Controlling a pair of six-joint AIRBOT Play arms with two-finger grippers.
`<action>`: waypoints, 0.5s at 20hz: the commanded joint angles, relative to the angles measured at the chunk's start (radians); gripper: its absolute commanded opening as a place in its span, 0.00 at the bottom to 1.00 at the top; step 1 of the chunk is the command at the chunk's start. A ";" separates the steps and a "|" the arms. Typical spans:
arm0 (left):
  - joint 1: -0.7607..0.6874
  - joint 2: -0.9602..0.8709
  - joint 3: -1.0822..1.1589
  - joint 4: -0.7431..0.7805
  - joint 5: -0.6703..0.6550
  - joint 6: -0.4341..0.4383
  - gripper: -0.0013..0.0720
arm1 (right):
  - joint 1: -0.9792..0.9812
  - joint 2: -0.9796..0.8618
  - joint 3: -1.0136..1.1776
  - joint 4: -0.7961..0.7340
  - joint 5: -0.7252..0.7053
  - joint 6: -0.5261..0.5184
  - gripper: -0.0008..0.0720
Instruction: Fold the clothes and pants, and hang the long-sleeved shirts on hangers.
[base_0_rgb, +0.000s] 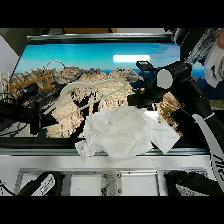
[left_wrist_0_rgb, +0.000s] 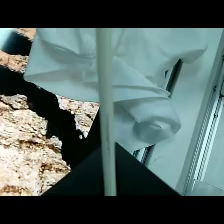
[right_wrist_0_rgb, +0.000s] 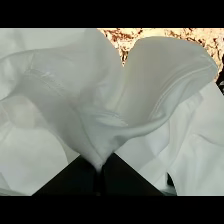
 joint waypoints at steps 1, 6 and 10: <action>0.011 0.046 -0.106 0.011 0.028 0.025 0.04 | 0.000 0.000 0.000 0.000 0.000 0.000 0.03; 0.011 0.090 -0.190 0.012 0.056 0.025 0.04 | 0.001 0.000 0.000 0.000 0.000 0.000 0.03; 0.011 0.123 -0.236 0.012 0.064 0.025 0.04 | 0.001 0.000 0.000 0.000 0.000 0.000 0.03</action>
